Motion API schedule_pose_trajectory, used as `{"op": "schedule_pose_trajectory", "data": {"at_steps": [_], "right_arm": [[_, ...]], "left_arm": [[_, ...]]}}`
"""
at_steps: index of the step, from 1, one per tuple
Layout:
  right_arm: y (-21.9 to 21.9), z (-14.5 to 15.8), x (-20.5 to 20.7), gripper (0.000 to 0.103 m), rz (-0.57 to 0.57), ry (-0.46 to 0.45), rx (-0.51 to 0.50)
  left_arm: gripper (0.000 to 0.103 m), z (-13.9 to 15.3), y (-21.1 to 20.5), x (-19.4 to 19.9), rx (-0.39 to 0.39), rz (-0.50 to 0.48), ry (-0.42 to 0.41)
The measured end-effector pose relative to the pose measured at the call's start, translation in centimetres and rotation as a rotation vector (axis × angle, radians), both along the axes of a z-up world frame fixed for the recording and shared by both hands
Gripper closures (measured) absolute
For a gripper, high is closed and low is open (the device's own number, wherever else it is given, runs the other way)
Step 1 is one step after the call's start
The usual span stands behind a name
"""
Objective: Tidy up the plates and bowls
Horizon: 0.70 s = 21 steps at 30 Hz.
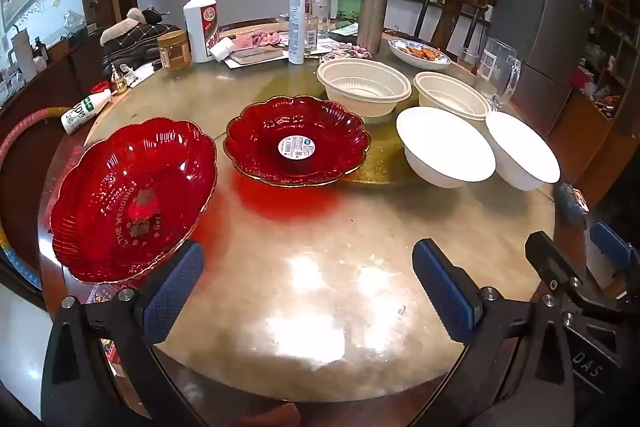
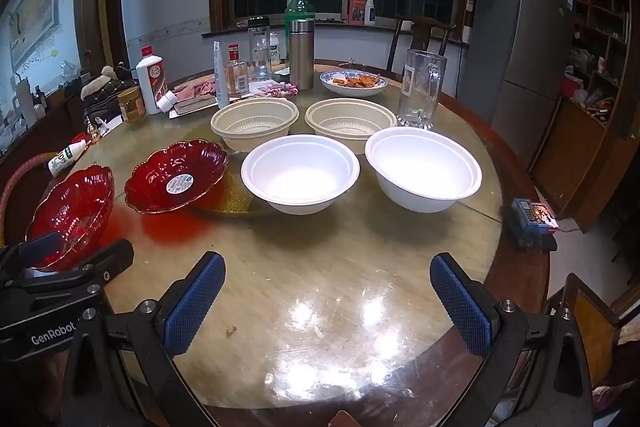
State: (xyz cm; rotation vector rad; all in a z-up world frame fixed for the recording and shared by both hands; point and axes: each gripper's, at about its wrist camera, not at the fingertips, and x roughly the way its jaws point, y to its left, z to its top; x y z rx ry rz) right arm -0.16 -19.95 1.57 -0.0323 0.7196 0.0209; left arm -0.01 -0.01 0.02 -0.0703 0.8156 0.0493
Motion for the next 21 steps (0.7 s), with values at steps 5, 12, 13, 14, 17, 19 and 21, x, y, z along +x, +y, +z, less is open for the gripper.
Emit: {"op": "schedule_pose_trajectory", "data": {"at_steps": [5, 12, 13, 14, 17, 19, 21], "right_arm": [[0.23, -0.15, 0.03, 0.0, 0.0, -0.009, -0.015], [-0.03, -0.24, 0.04, 0.0, -0.002, -0.006, 0.011], [0.19, -0.23, 0.3, 0.0, -0.004, 0.003, 0.011], [0.22, -0.3, 0.33, 0.0, -0.005, 0.005, 0.01], [0.46, -0.57, 0.41, 0.0, -0.005, 0.011, -0.002], [0.59, -0.71, 0.47, 0.0, -0.004, 0.013, -0.005], [0.71, -0.78, 0.47, 0.0, -0.003, 0.015, -0.007]], "left_arm": [[0.0, -0.01, 0.23, -0.05, -0.008, 0.007, 0.006], [0.0, -0.14, -0.1, -0.15, -0.011, 0.018, 0.008], [0.0, -0.13, -0.14, -0.2, -0.01, 0.019, 0.006], [0.0, -0.12, -0.17, -0.25, -0.008, 0.02, 0.003], [0.0, -0.35, 0.17, -0.3, -0.014, 0.026, -0.001], [0.0, -0.35, 0.59, -0.47, -0.019, 0.03, 0.001], [0.0, -0.37, 0.66, -0.5, -0.02, 0.033, 0.002]]}}
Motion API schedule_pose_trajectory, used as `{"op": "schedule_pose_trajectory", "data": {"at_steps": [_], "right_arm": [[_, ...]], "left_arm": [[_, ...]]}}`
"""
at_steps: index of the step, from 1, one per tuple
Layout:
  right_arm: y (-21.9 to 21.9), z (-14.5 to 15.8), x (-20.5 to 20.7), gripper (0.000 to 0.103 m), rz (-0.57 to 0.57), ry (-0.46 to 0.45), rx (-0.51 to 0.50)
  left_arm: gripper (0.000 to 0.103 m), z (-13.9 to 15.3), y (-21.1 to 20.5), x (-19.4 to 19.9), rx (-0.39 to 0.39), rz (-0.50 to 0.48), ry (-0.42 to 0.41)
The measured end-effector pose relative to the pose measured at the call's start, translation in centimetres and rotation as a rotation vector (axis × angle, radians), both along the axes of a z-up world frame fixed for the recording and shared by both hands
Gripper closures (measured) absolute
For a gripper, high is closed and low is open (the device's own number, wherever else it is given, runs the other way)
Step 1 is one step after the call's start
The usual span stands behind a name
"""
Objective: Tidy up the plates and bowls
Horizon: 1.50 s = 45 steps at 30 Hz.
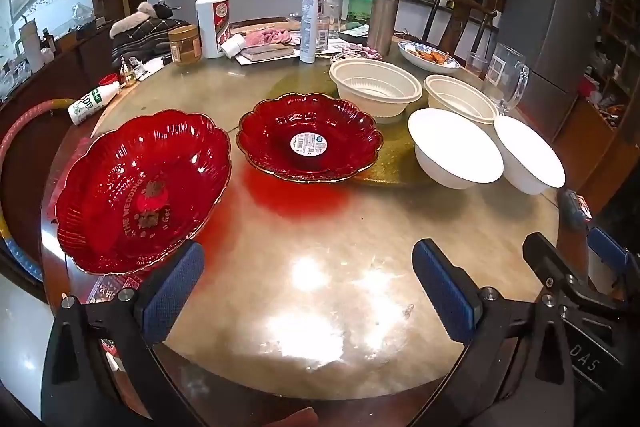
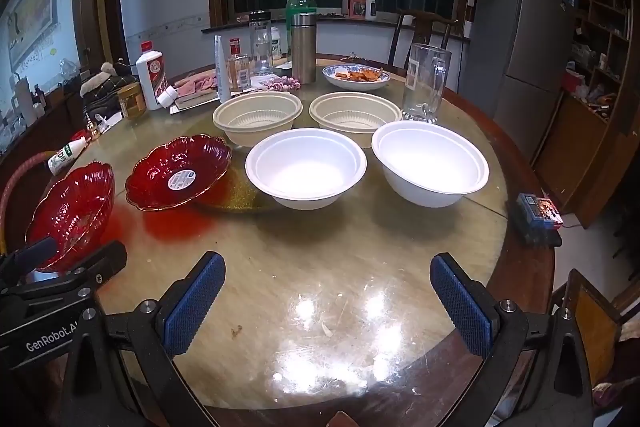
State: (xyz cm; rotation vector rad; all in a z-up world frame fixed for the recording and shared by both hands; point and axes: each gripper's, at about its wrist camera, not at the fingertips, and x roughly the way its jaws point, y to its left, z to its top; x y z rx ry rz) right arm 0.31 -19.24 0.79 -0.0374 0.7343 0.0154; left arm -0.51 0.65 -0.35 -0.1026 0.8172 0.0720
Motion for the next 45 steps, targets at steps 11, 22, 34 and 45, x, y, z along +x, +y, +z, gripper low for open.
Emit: {"op": "schedule_pose_trajectory", "data": {"at_steps": [11, 22, 34, 45], "right_arm": [[-0.31, 0.03, -0.08, 0.0, -0.005, 0.003, -0.004], [-0.33, 0.01, -0.08, 0.0, -0.004, 0.002, -0.005], [-0.11, 0.12, -0.12, 0.0, -0.006, 0.001, -0.004], [-0.18, 0.14, -0.15, 0.0, -0.005, 0.001, -0.004]], "left_arm": [[0.0, -0.13, 0.13, -0.14, -0.001, 0.002, 0.001], [0.0, -0.22, 0.24, -0.24, -0.006, 0.005, 0.004], [0.0, -0.25, 0.39, -0.4, -0.003, 0.005, 0.004], [0.0, -0.3, 0.37, -0.42, -0.002, 0.008, 0.007]]}}
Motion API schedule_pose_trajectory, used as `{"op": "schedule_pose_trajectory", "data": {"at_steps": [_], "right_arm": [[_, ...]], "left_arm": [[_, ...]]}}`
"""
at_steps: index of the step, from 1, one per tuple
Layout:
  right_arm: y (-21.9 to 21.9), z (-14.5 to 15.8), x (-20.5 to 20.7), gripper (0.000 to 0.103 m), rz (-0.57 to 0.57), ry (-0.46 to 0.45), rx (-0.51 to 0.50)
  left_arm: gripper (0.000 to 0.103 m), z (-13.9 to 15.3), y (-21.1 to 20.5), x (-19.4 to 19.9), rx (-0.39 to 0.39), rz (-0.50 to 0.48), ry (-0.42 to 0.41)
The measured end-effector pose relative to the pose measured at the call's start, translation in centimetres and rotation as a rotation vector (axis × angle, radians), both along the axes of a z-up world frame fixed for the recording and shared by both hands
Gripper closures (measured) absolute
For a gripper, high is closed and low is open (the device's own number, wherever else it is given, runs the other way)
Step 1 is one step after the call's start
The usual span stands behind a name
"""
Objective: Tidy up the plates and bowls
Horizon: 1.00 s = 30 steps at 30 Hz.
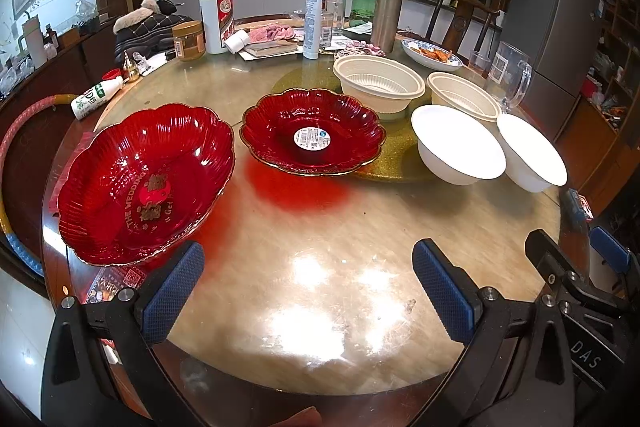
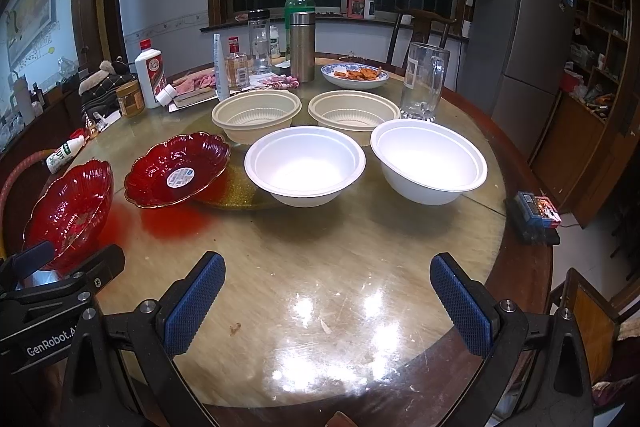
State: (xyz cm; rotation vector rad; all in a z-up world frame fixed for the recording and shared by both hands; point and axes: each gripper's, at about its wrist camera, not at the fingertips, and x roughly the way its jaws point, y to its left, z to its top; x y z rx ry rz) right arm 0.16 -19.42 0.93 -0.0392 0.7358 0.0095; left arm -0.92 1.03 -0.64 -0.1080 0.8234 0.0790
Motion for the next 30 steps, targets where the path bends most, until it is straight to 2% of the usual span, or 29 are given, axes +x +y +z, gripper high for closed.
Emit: {"op": "schedule_pose_trajectory", "data": {"at_steps": [21, 30], "right_arm": [[0.05, 0.01, 0.0, 0.0, 0.0, 0.0, 0.002], [0.21, 0.69, 0.02, 0.0, 0.017, 0.003, 0.047]], "left_arm": [[0.0, 0.02, 0.07, -0.04, 0.002, 0.0, 0.0], [0.0, 0.57, 0.51, -0.49, 0.0, -0.004, -0.007]]}}
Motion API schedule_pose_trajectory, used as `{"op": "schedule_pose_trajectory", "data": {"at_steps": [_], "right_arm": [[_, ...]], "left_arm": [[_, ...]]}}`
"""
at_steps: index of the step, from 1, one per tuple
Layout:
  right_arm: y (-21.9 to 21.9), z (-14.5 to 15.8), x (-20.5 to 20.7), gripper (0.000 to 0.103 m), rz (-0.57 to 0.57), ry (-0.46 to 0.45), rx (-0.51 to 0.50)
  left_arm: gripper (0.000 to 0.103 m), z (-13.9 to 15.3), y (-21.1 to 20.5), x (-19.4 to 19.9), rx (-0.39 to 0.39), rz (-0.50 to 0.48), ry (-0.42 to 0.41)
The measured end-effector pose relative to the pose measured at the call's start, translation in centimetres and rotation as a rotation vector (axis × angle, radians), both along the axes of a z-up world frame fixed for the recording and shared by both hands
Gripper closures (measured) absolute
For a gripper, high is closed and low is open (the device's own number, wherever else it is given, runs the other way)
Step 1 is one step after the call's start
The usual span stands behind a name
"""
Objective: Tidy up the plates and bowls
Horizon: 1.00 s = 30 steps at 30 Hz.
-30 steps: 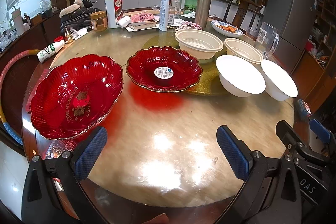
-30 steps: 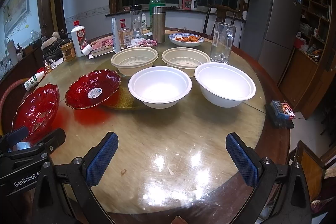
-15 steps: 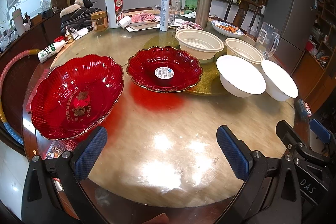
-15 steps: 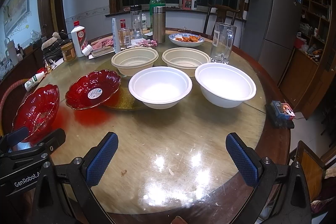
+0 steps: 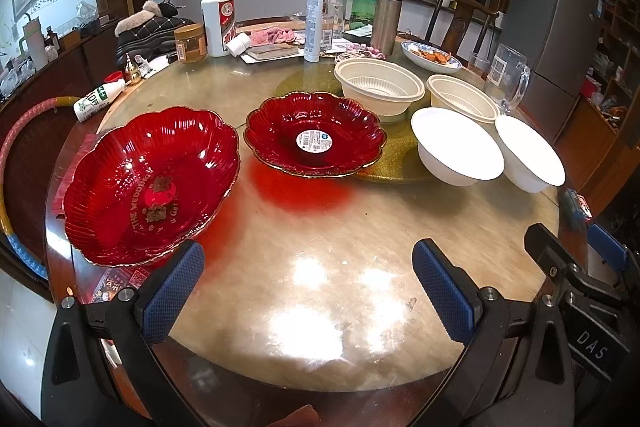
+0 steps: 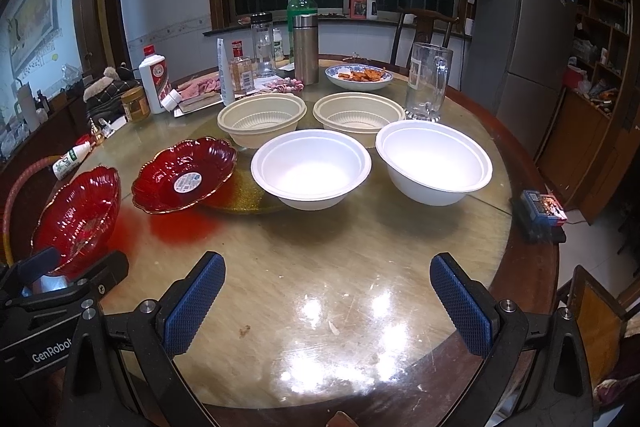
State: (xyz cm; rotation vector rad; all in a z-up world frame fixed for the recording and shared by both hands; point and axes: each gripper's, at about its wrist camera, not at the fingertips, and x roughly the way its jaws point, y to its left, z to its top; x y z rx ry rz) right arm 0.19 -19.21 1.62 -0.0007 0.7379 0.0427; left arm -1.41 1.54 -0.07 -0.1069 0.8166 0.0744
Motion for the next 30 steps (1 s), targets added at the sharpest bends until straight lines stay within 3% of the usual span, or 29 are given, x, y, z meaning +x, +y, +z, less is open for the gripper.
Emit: {"op": "schedule_pose_trajectory", "data": {"at_steps": [7, 11, 14, 18, 25, 27, 30], "right_arm": [[1.2, 0.3, 0.6, 0.0, 0.089, 0.039, 0.145], [3.5, 0.2, 1.5, 0.0, 0.167, 0.092, 0.257], [7.1, -0.3, 2.8, 0.0, 0.272, 0.184, 0.342], [12.5, -1.3, 4.3, 0.0, 0.388, 0.266, 0.357], [18.1, -5.2, 9.9, 0.001, 0.393, 0.473, 0.476], [18.8, -5.8, 10.6, 0.007, 0.38, 0.488, 0.472], [19.9, -7.4, 11.6, 0.037, 0.377, 0.541, 0.45]], "left_arm": [[0.0, 2.6, 4.5, -3.3, -0.028, 0.026, -0.081], [0.0, 3.2, 10.1, -4.3, 0.012, 0.147, -0.101], [0.0, 2.6, 14.6, -3.7, 0.004, 0.247, -0.048], [0.0, 1.2, 19.1, -2.5, -0.05, 0.34, 0.002], [0.0, -1.7, 21.8, -0.1, -0.129, 0.4, 0.067], [0.001, -2.2, 21.8, 0.8, -0.096, 0.391, 0.084], [0.03, -3.4, 21.6, 1.9, -0.092, 0.369, 0.128]]}}
